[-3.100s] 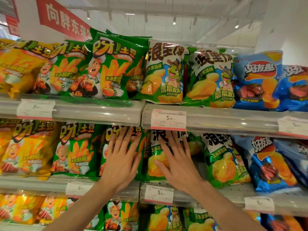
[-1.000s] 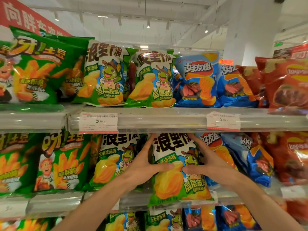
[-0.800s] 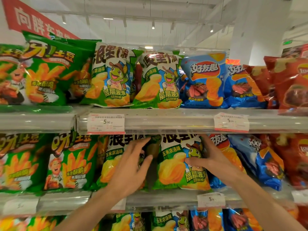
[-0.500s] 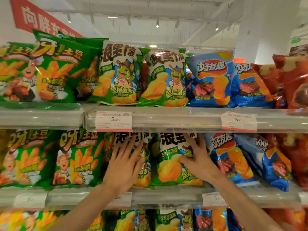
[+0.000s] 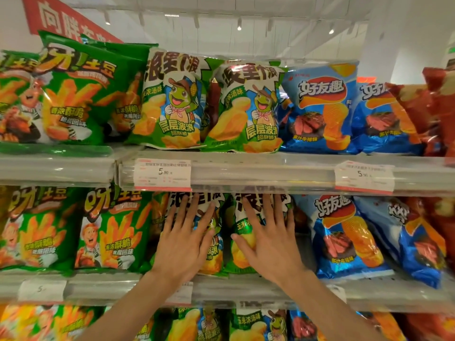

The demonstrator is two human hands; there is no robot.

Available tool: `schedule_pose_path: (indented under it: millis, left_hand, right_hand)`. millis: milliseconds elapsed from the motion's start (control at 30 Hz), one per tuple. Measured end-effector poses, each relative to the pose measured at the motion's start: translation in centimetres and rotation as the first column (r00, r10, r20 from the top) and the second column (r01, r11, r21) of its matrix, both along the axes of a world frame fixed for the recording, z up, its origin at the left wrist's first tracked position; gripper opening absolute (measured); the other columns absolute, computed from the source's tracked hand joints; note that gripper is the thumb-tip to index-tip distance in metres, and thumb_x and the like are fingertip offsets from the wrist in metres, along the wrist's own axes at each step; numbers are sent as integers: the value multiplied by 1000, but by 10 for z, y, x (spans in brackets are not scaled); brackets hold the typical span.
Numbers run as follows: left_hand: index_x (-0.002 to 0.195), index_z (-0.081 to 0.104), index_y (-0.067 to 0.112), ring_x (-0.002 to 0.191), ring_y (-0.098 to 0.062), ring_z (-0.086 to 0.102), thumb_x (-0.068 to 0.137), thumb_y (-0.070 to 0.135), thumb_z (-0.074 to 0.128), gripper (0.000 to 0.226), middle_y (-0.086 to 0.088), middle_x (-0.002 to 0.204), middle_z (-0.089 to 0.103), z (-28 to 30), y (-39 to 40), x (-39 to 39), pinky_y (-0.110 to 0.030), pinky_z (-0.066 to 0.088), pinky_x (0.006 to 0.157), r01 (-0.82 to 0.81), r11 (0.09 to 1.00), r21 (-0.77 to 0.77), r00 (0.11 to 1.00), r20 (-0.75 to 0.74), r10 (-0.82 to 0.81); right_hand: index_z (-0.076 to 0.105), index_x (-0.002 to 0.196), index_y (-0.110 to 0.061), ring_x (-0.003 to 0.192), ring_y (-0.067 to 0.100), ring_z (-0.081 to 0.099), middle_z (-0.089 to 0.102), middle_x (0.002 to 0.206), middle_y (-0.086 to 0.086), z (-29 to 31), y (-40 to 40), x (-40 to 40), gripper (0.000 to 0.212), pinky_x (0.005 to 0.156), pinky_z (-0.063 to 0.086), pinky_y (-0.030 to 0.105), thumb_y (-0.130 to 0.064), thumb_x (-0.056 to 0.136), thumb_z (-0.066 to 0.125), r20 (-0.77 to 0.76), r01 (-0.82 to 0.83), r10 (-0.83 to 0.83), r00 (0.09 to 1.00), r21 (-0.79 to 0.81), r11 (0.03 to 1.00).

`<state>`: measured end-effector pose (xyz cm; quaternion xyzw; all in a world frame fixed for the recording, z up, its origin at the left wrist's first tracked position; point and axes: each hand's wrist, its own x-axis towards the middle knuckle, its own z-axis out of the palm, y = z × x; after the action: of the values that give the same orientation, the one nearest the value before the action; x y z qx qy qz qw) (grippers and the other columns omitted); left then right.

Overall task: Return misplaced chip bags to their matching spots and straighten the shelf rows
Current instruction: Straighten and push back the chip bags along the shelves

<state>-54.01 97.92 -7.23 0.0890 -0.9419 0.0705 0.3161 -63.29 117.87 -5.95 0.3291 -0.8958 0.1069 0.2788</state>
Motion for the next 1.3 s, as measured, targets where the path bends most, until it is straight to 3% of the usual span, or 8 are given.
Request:
schedule_pose_path:
  millis: [267, 467, 633, 733, 900, 1067, 1200, 1300]
  left_hand:
    - [157, 13, 30, 152, -31, 10, 103, 50, 22, 58, -12, 163, 19, 1, 4, -1, -54, 18, 120, -14, 1000, 23, 1000, 0, 14]
    - [153, 31, 25, 150, -29, 21, 102, 50, 25, 57, -10, 159, 31, 8, 5, 7, -52, 15, 121, 47, 994, 97, 998, -36, -44]
    - [141, 46, 21, 133, -26, 41, 98, 45, 37, 50, -6, 145, 45, 22, 40, 5, -44, 35, 110, 271, 909, 317, 952, -229, -204]
    - [138, 46, 24, 128, -17, 42, 96, 43, 44, 46, 0, 138, 47, 29, 71, 3, -36, 41, 105, 431, 806, 406, 897, -295, -331]
    - [135, 46, 31, 111, -6, 51, 97, 36, 54, 40, 10, 126, 45, 39, 119, -11, -30, 48, 94, 536, 653, 535, 840, -258, -478]
    - [143, 31, 42, 128, -10, 41, 96, 42, 54, 52, 11, 144, 30, 41, 175, -37, -24, 35, 107, 431, 644, 631, 818, 28, -575]
    - [149, 15, 45, 141, -17, 32, 92, 46, 58, 71, 7, 156, 21, 37, 206, -69, -32, 29, 117, 340, 600, 724, 823, 79, -562]
    - [149, 16, 49, 138, -9, 33, 87, 44, 64, 79, 8, 154, 29, 35, 224, -91, -25, 26, 113, 265, 484, 834, 861, 22, -508]
  right_hand:
    - [10, 160, -30, 152, 43, 2, 14, 164, 22, 0, -2, -1, 77, 119, 10, 64, -73, 96, 20, 7, 12, -12, 1000, 47, 999]
    - [-13, 157, -34, 153, 21, -18, -12, 167, 5, 11, 10, 12, 75, 124, -4, 51, -72, 96, 12, 77, -87, 97, 992, -121, 989]
    - [20, 155, -24, 147, 23, 24, 25, 160, 5, 25, 45, 19, 69, 118, 27, 42, -57, 98, 40, 147, -10, 109, 983, -551, 834]
    - [32, 147, -16, 134, 22, 36, 39, 144, 5, 38, 79, 12, 62, 105, 31, 30, -43, 96, 56, 227, 96, 76, 971, -660, 745]
    - [51, 133, -15, 119, 28, 48, 51, 127, 10, 51, 145, -12, 48, 95, 42, 38, -29, 90, 68, 332, 256, -68, 941, -566, 783]
    - [53, 120, -27, 101, 26, 62, 62, 116, 5, 36, 197, -45, 49, 73, 51, 37, -53, 79, 54, 488, 257, -101, 867, -263, 930]
    - [34, 149, -23, 127, 29, 52, 43, 149, 7, 43, 212, -58, 63, 94, 46, 36, -44, 95, 59, 460, 198, -124, 879, -116, 973]
    - [20, 157, -23, 137, 27, 45, 32, 159, 4, 42, 226, -74, 77, 104, 43, 33, -51, 95, 56, 480, 84, -17, 877, -118, 989]
